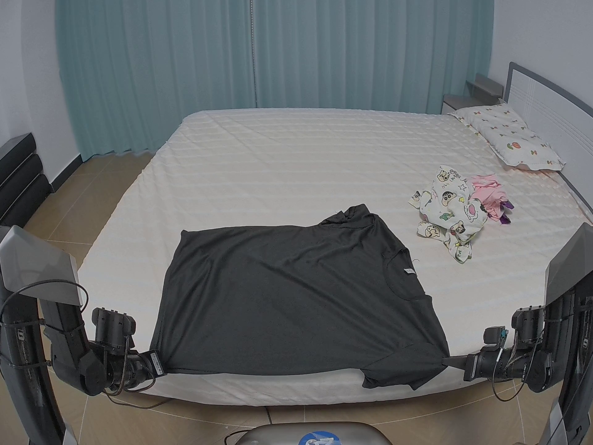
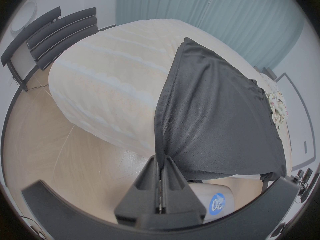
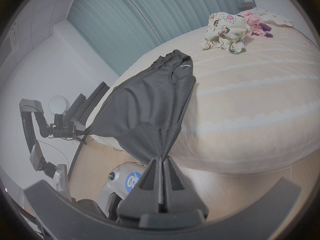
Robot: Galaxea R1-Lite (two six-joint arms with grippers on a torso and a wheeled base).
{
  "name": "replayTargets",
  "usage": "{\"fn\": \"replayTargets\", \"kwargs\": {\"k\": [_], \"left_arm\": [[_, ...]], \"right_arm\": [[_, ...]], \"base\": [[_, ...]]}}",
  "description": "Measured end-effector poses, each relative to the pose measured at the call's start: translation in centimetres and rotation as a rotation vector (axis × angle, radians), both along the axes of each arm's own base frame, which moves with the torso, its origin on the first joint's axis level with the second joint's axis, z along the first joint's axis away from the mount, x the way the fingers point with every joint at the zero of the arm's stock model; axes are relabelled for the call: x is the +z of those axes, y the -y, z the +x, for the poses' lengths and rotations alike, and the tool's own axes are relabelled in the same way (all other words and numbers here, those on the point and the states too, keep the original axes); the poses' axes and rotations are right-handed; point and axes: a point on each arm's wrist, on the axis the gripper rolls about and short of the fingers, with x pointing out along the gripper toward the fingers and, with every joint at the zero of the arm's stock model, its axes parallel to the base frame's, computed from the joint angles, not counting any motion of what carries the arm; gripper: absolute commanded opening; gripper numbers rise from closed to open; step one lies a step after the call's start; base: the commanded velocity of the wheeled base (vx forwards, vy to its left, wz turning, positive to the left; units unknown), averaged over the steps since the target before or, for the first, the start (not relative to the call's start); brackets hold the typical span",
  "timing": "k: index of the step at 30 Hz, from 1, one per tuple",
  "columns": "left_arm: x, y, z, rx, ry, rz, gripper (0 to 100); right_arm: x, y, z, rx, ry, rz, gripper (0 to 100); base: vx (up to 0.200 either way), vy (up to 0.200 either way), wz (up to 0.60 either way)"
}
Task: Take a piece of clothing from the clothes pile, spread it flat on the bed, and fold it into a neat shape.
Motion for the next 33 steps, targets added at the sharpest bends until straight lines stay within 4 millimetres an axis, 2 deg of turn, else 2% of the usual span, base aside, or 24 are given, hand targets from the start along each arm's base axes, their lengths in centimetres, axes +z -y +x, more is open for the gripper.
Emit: {"fn": "replayTargets", "kwargs": {"k": [18,26,33], "left_arm": [[-0.3,0.3,-3.4,-0.108,-0.115,0.123,0],[-0.2,0.3,-3.1,-0.106,-0.096,0.122,0],[1.1,0.3,-2.0,-0.075,-0.008,0.102,0]], "right_arm": [[0.1,0.7,-0.7,0.014,0.008,-0.022,0],[0.7,0.6,-0.7,0.048,0.033,0.015,0],[2.1,0.5,-0.2,0.029,0.058,0.093,0]], "base": [[0.000,0.000,0.00],[0.000,0.000,0.00],[0.000,0.000,0.00]]}}
